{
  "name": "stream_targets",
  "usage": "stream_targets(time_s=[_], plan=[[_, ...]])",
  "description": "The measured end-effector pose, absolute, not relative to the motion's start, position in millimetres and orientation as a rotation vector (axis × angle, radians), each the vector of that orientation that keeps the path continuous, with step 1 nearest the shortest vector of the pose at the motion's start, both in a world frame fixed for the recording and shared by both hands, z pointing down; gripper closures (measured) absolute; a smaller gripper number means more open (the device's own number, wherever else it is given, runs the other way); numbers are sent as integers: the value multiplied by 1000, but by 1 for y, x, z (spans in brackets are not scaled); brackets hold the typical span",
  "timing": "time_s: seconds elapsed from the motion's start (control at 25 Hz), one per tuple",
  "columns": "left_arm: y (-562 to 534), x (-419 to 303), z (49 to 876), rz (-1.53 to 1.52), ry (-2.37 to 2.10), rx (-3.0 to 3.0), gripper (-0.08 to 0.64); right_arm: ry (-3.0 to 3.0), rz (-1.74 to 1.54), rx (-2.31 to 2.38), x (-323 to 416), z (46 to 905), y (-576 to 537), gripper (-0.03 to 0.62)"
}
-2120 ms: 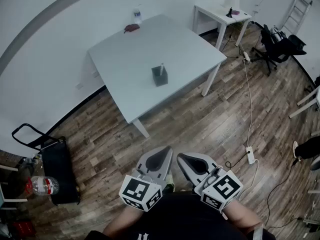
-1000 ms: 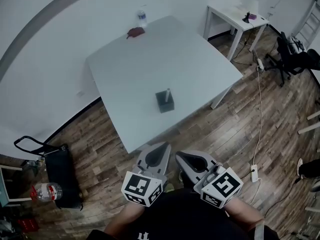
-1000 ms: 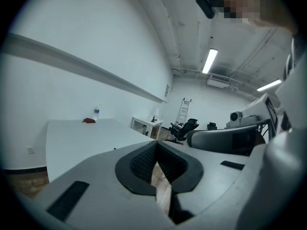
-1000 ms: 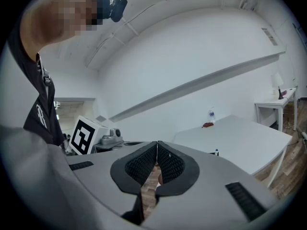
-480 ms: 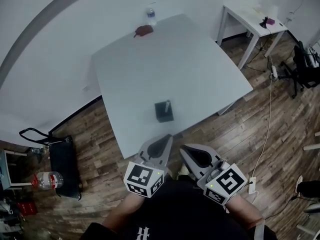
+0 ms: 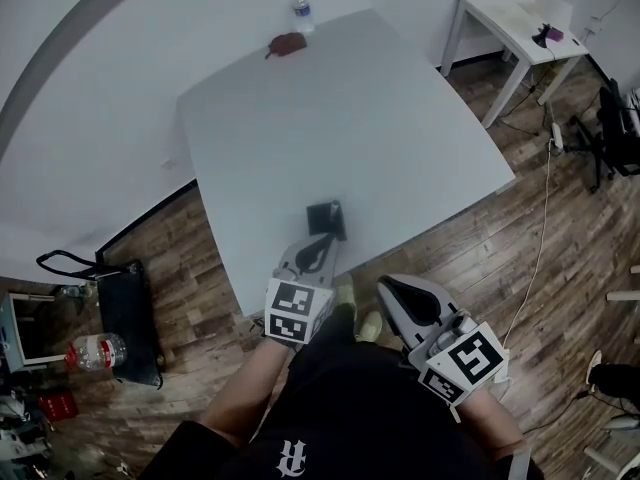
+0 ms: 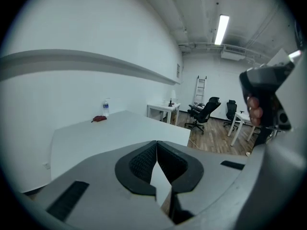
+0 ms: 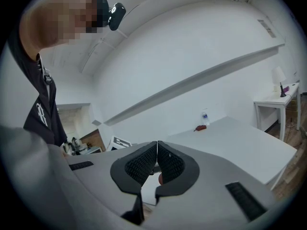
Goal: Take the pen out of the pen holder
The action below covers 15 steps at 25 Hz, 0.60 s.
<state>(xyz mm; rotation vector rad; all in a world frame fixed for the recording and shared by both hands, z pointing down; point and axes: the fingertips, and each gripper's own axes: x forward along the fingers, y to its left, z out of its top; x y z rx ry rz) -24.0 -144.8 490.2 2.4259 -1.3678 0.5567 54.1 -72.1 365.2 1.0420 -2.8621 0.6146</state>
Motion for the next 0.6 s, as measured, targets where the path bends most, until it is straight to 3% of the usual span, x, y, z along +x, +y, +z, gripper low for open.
stream_targets(time_s=[0.6], plan=[[-224, -21, 602, 909, -1242, 2383, 551, -2688, 715, 1072, 45, 397, -137, 578]])
